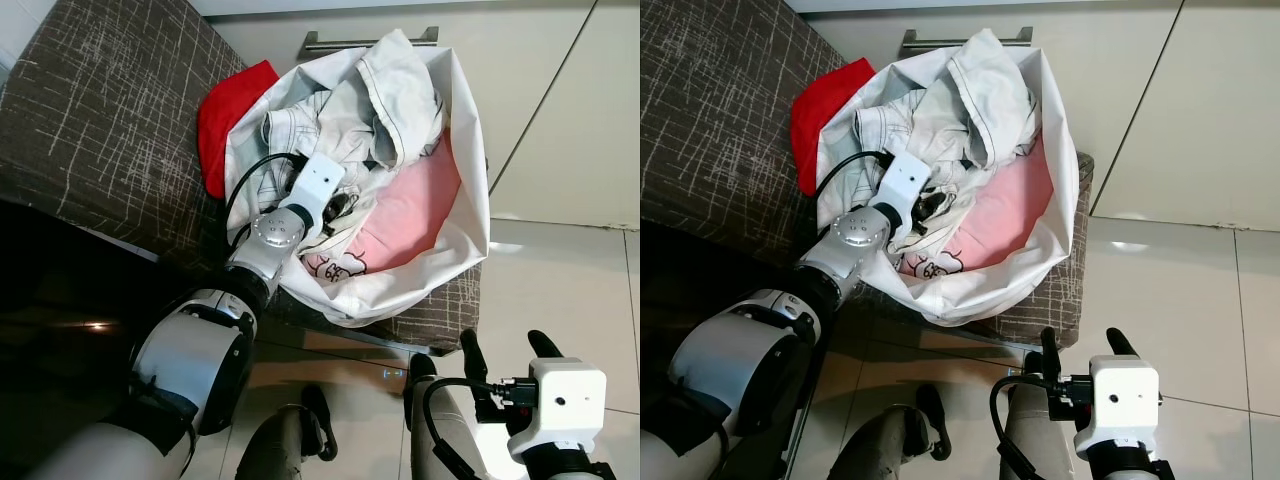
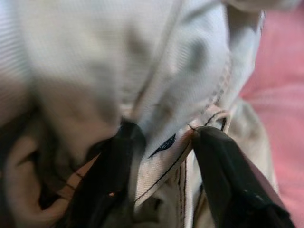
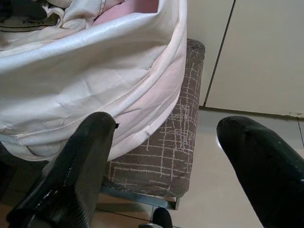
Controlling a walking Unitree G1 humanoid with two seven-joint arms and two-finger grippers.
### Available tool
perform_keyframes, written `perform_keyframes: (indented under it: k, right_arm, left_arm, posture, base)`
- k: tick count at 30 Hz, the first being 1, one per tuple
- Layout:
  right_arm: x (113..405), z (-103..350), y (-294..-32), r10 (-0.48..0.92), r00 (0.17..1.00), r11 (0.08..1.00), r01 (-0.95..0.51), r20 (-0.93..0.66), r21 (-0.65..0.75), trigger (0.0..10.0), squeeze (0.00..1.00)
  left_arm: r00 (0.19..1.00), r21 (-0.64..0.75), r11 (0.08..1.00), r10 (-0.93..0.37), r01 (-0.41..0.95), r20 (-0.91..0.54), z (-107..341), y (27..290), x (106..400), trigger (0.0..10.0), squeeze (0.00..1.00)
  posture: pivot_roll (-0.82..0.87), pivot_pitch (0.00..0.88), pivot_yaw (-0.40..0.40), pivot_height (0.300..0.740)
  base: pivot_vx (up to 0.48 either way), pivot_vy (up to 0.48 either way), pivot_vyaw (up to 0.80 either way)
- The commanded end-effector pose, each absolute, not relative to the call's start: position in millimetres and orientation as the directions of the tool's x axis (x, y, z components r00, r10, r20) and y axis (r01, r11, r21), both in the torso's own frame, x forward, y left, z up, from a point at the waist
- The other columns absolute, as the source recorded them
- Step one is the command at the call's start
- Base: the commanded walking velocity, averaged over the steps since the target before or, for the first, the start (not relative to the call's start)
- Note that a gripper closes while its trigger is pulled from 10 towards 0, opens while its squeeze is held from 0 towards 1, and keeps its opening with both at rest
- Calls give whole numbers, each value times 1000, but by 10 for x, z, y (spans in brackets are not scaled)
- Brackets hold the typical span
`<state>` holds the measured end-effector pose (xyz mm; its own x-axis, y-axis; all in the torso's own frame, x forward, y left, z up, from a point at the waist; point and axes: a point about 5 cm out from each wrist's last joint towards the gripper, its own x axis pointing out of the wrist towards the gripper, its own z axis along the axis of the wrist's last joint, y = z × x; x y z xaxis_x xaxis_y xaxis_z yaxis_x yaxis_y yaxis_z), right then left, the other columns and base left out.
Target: Clothes washing
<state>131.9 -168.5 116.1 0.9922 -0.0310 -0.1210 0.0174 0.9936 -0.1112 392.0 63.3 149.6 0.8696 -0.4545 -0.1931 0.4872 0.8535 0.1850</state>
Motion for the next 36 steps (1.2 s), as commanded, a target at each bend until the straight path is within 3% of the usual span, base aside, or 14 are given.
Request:
perform_keyframes:
  k: [1, 9, 12, 16, 23, 28, 31, 36]
  right_arm:
    - [1294, 1129, -1667, -33, 988, 995, 19, -148, -94, 10000, 0]
    - [1319, 1112, -1663, -31, 988, 995, 17, -150, -96, 10000, 0]
    - [1319, 1111, -1663, -30, 988, 995, 15, -153, -97, 10000, 0]
    - [1321, 1096, -1654, -24, 987, 995, 9, -160, -95, 10000, 0]
    - [1338, 1078, -1646, -18, 987, 996, 3, -163, -93, 10000, 0]
    - [1370, 1028, -1657, -2, 984, 996, -14, -179, -87, 10000, 0]
    - [1413, 1009, -1667, -1, 984, 996, -15, -179, -84, 10000, 0]
    - [1649, 962, -1659, 32, 988, 997, -43, -152, -69, 10000, 0]
  left_arm:
    - [851, 103, 862, -460, 497, -254, 1331, 638, 3862, 0, 0]
    - [873, 221, 848, -442, 482, -207, 1394, 641, 3880, 0, 0]
    - [869, 156, 862, -450, 483, -205, 1384, 619, 3872, 0, 0]
    - [862, -44, 884, -463, 465, -206, 1372, 600, 3870, 0, 0]
    - [859, -148, 874, -484, 463, -169, 1465, 585, 3903, 0, 0]
    - [831, -379, 749, -544, 543, 114, 2025, 518, 4024, 0, 0]
    - [831, -397, 735, -531, 549, 167, 2128, 586, 4049, 0, 0]
    - [801, -345, 729, -483, 592, 355, 2603, 941, 4103, 0, 0]
  posture:
    - [-416, 409, 230, 740]
    - [-408, 407, 231, 740]
    - [-410, 408, 225, 740]
    - [-412, 403, 218, 740]
    - [-407, 388, 215, 740]
    - [-389, 379, 202, 740]
    - [-377, 364, 203, 740]
    - [-324, 293, 196, 740]
  base:
    - [0, 0, 0]
    - [0, 0, 0]
    - [0, 0, 0]
    - [0, 0, 0]
    - [0, 0, 0]
    - [0, 0, 0]
    - [0, 0, 0]
    - [0, 0, 0]
